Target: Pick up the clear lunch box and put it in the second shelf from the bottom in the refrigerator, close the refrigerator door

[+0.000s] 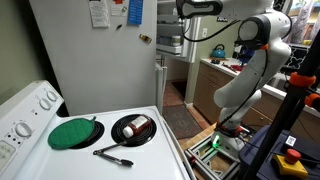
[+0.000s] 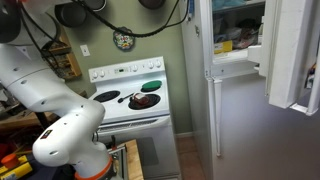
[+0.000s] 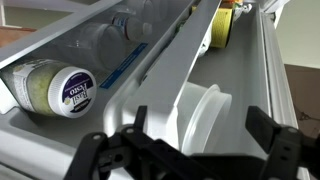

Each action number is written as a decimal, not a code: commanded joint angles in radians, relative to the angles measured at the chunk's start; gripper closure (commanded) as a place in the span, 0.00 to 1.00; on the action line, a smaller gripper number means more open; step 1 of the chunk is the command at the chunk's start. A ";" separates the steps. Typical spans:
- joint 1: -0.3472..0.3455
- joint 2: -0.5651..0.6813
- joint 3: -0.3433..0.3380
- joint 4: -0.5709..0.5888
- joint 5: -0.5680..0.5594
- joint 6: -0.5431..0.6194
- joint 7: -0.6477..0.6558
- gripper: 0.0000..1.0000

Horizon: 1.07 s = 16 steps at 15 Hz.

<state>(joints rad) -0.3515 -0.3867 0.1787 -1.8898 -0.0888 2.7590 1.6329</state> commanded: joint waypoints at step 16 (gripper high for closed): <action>0.202 -0.040 -0.183 0.013 0.124 -0.195 -0.406 0.00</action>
<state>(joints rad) -0.1888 -0.3957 0.0519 -1.8809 0.0025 2.6907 1.3628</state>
